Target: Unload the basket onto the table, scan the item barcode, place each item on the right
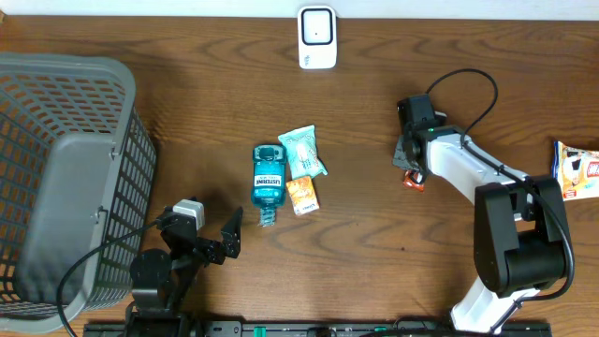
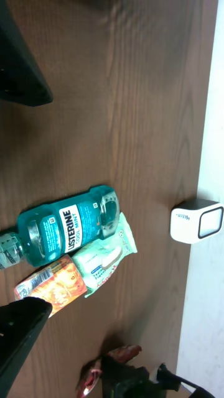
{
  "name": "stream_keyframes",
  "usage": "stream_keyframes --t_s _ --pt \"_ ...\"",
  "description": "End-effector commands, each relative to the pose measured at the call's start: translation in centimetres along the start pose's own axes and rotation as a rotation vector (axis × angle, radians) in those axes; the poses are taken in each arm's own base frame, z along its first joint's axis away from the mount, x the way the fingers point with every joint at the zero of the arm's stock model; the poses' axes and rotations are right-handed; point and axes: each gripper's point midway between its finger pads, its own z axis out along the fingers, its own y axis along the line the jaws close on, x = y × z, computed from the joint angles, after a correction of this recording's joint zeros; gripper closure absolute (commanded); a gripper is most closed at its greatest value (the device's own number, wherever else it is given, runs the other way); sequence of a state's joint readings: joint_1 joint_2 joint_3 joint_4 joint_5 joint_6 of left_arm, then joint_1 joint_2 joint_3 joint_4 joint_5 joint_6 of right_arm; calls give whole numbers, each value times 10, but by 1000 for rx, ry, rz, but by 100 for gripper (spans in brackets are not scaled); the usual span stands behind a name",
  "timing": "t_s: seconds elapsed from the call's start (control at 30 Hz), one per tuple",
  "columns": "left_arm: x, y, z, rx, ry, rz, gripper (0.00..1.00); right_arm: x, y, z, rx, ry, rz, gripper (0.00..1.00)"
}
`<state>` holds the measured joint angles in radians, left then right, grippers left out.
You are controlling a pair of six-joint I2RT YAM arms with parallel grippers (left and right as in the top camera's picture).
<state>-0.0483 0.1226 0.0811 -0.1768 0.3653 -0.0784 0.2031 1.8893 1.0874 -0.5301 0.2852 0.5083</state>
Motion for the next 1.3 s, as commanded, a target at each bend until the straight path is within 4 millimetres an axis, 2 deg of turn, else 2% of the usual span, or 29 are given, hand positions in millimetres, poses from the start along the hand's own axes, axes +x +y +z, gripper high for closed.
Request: stream_keyframes --t_s 0.0,0.03,0.13,0.17,0.3,0.53,0.67,0.73,0.83,1.0,1.1,1.27 --pt "13 1 1 3 42 -13 2 55 4 23 -43 204 -36 99" --pt "13 1 1 3 42 -13 2 48 23 15 -145 203 -69 99" --pt "13 1 1 3 42 -13 2 30 59 -13 -352 182 -165 99" --pt "13 1 1 3 42 -13 2 24 75 -34 -465 169 -230 99" --pt "13 1 1 3 42 -13 2 13 99 -83 -671 124 -304 99" --pt "13 1 1 3 42 -13 2 13 114 -148 -924 105 -322 99" --pt "13 1 1 3 42 -13 2 17 120 -172 -1033 109 -345 99" --pt "13 1 1 3 42 -13 2 24 126 -187 -1133 130 -373 99" --pt "13 1 1 3 42 -13 2 35 135 -220 -1343 169 -420 99" --pt "13 1 1 3 42 -13 2 48 134 -273 -1654 223 -473 99" --pt "13 1 1 3 42 -13 2 51 130 -289 -1755 226 -495 99" --pt "13 1 1 3 42 -13 2 51 130 -289 -1753 227 -495 99"
